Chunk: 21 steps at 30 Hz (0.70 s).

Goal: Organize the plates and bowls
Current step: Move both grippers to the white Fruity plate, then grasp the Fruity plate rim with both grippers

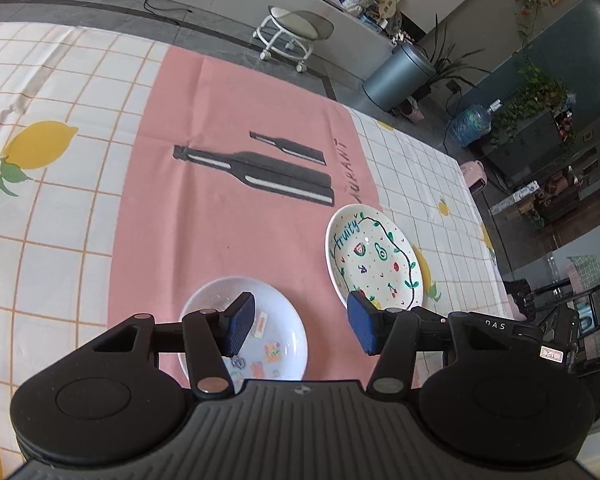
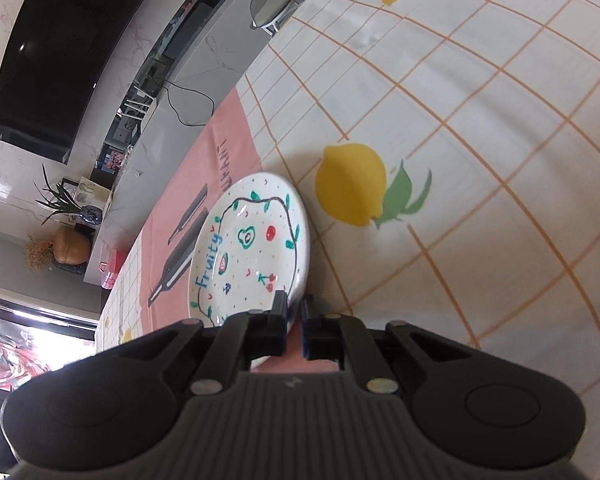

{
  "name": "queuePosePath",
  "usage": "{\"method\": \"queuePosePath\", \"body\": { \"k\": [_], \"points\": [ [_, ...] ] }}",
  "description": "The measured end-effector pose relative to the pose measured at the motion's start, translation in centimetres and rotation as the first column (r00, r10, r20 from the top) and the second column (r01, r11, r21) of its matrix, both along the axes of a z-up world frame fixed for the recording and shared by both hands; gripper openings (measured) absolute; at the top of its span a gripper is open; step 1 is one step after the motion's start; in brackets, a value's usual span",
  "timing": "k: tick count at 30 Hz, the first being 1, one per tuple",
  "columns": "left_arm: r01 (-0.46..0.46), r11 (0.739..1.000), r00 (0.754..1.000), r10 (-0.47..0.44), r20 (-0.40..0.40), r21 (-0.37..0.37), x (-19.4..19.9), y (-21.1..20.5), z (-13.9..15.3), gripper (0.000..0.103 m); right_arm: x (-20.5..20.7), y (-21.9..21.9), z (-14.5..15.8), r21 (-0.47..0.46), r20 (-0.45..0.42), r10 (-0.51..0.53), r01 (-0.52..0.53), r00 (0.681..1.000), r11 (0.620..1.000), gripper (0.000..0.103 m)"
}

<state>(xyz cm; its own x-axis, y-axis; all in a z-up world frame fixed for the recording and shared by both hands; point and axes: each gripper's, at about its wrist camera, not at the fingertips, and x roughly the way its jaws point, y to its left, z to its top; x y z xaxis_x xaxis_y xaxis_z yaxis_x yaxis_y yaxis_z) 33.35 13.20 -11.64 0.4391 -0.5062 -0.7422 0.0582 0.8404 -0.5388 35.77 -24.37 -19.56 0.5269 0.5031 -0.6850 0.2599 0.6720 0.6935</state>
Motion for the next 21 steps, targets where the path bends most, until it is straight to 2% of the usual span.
{"method": "queuePosePath", "body": {
  "k": [3, 8, 11, 13, 15, 17, 21],
  "points": [
    [0.037, 0.999, 0.997, -0.037, -0.067, -0.009, 0.1, -0.8, -0.5, 0.062, -2.0, 0.1, 0.4, -0.002, -0.043, 0.004, -0.004, 0.999, 1.000, 0.005],
    [0.134, 0.991, 0.987, -0.133, -0.085, 0.006, 0.0, -1.9, -0.9, 0.062, -6.4, 0.7, 0.8, 0.008, -0.073, 0.030, -0.029, 0.997, 1.000, 0.006],
    [0.165, 0.986, 0.981, -0.163, -0.108, 0.006, -0.1, -2.5, -1.1, 0.062, -7.7, 1.9, 1.7, -0.050, -0.078, 0.086, -0.090, 0.993, 0.995, 0.008],
    [0.170, 0.985, 0.979, -0.167, -0.119, 0.018, -0.2, -2.9, -1.2, 0.062, -7.8, 2.6, 2.2, -0.105, -0.084, 0.108, -0.117, 0.991, 0.988, 0.015],
    [0.180, 0.983, 0.977, -0.176, -0.125, 0.028, -0.2, -3.3, -1.2, 0.062, -7.8, 2.6, 2.6, -0.103, -0.077, 0.116, -0.124, 0.990, 0.987, 0.038],
    [0.190, 0.981, 0.974, -0.186, -0.127, 0.026, -0.1, -3.7, -1.3, 0.062, -8.0, 2.0, 3.0, -0.098, -0.067, 0.109, -0.115, 0.992, 0.988, 0.040],
    [0.210, 0.978, 0.967, -0.210, -0.146, -0.016, 0.2, -4.2, -1.9, 0.062, -7.1, -0.5, 4.2, -0.146, -0.032, 0.073, -0.077, 0.997, 0.986, 0.040]
  ]
}}
